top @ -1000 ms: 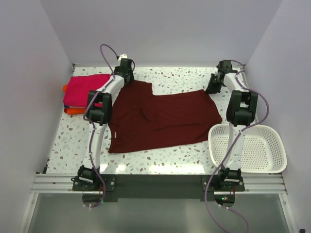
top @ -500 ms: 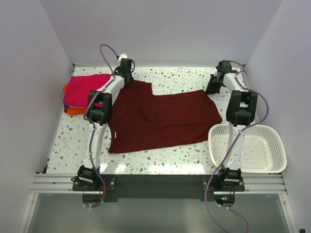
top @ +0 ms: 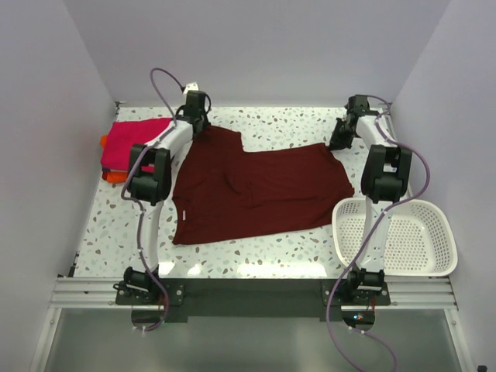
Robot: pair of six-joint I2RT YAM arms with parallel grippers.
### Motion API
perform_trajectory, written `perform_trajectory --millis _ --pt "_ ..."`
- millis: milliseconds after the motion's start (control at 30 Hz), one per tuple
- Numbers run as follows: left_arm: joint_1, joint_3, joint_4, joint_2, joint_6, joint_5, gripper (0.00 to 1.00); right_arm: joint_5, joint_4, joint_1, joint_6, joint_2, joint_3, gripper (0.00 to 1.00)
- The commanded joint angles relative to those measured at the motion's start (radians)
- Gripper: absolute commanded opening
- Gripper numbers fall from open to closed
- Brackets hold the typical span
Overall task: Fold and stack the t-shirts
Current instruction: Fold the tshirt
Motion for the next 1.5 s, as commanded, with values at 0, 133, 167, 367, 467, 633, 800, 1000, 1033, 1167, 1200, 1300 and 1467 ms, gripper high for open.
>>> perform_trajectory --millis 0,133,167,367,467,633,800,1000,1033,1167,1200,1300,1467 --pt "0.009 -0.044 0.082 -0.122 -0.022 0.028 0.00 0.047 -0.013 0.002 -0.008 -0.115 -0.022 0.00" --pt "0.009 -0.102 0.083 -0.188 -0.025 0.053 0.00 0.056 -0.008 -0.001 -0.011 -0.167 -0.057 0.00" --pt "0.009 -0.121 0.091 -0.202 -0.024 0.059 0.00 0.058 -0.007 -0.003 -0.016 -0.177 -0.071 0.00" --pt "0.009 -0.270 0.128 -0.319 -0.009 0.082 0.00 0.058 0.000 -0.014 -0.025 -0.238 -0.130 0.00" --pt "0.009 -0.363 0.149 -0.397 -0.007 0.082 0.00 0.058 0.001 -0.020 -0.034 -0.261 -0.163 0.00" --pt "0.009 -0.521 0.165 -0.542 -0.009 0.080 0.00 0.064 -0.007 -0.027 -0.054 -0.312 -0.207 0.00" --pt "0.008 -0.670 0.169 -0.658 -0.016 0.102 0.00 0.070 -0.014 -0.030 -0.079 -0.359 -0.272 0.00" --pt "0.008 -0.816 0.162 -0.840 -0.010 0.158 0.00 0.083 -0.023 -0.032 -0.111 -0.422 -0.347 0.00" --pt "0.008 -0.831 0.157 -0.857 -0.009 0.168 0.00 0.089 -0.025 -0.032 -0.112 -0.439 -0.365 0.00" --pt "0.008 -0.909 0.136 -0.951 -0.013 0.186 0.00 0.112 -0.030 -0.030 -0.109 -0.480 -0.407 0.00" --pt "0.008 -0.940 0.133 -0.984 -0.012 0.192 0.00 0.118 -0.031 -0.032 -0.111 -0.488 -0.414 0.00" --pt "0.006 -0.983 0.113 -1.033 -0.010 0.240 0.00 0.138 -0.037 -0.030 -0.112 -0.516 -0.448 0.00" --pt "-0.004 -1.046 0.053 -1.112 0.010 0.277 0.00 0.161 -0.043 -0.030 -0.109 -0.543 -0.500 0.00"
